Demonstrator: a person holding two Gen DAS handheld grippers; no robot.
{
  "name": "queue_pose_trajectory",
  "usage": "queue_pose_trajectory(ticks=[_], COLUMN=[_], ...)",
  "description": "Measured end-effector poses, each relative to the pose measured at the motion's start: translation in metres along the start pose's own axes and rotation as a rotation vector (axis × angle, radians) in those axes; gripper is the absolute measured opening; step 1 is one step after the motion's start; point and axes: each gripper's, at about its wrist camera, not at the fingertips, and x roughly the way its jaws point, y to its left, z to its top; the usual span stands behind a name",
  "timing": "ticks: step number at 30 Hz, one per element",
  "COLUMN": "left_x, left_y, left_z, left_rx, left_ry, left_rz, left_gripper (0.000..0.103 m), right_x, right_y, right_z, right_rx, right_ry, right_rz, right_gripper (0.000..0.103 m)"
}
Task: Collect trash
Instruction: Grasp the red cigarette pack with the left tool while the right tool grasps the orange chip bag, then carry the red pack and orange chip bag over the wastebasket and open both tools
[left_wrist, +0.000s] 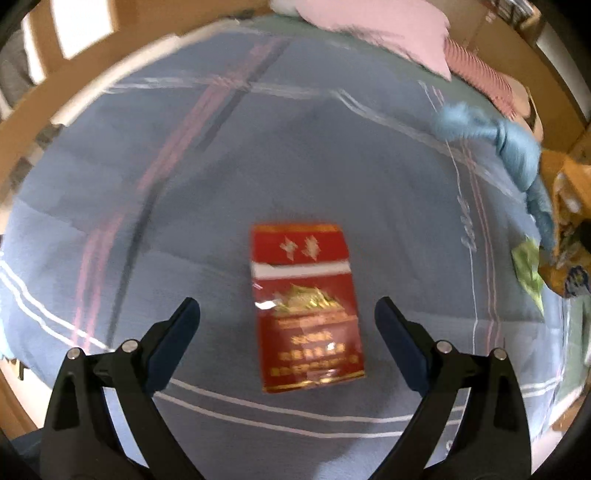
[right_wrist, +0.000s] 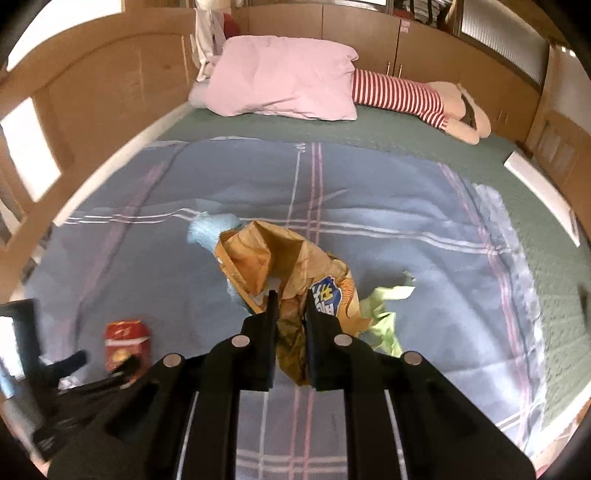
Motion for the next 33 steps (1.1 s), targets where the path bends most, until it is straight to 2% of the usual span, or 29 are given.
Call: queue_pose_trajectory(ticks=[2,4,6,11,16,19,23,27,29,32,33], left_x=[0.011,0.015,0.013,0.004,-0.034,-0.054,-0.061,-0.063,-0.062,-0.055,-0.055], left_y=[-0.006,-0.012,-0.016,-0.010,-0.004,0.001,0.004,0.010,0.015,0.018,0.018], left_z=[0.000,-0.003,-0.004,-0.008,-0.028,-0.044,-0.062,-0.077,-0.078,-0.072,-0.072], left_rx=[0.027,0.065,0.115,0.094,0.124,0.140,0.149,0.143,0.140,0.133,0.131], left_ry=[0.037,0.031,-0.019,-0.054,-0.132,-0.180,-0.162,-0.154,-0.157,-0.136,-0.131], left_rz=[0.000,0.031,0.070,0.011,-0.066,-0.113,-0.118,-0.091,-0.075,-0.071,-0.072], left_gripper=[0.094,0.086,0.058,0.056,0.056,0.056,0.057,0.057,0.056,0.056,0.056], right_x=[-0.009,-0.021,-0.029,-0.051,-0.057,-0.051,-0.040,-0.033,-0.044,-0.054,-0.058], right_y=[0.000,-0.001,-0.001,-0.023,-0.045,-0.039,-0.015,-0.007,-0.011,-0.013,-0.024], right_z=[-0.005,-0.016,-0.024,-0.057,-0.090,-0.107,-0.113,-0.110,-0.107,-0.109,-0.107], right_rx=[0.020,0.036,0.046,0.136,0.205,0.208,0.178,0.198,0.239,0.254,0.287], right_ry=[0.004,0.012,0.022,0.035,0.082,0.136,0.161,0.146,0.102,0.050,0.029], right_rz=[0.012,0.015,0.015,0.007,-0.003,0.052,0.113,0.107,0.121,0.097,0.124], right_gripper=[0.014,0.014,0.014,0.014,0.014,0.014,0.014,0.014,0.014,0.014,0.014])
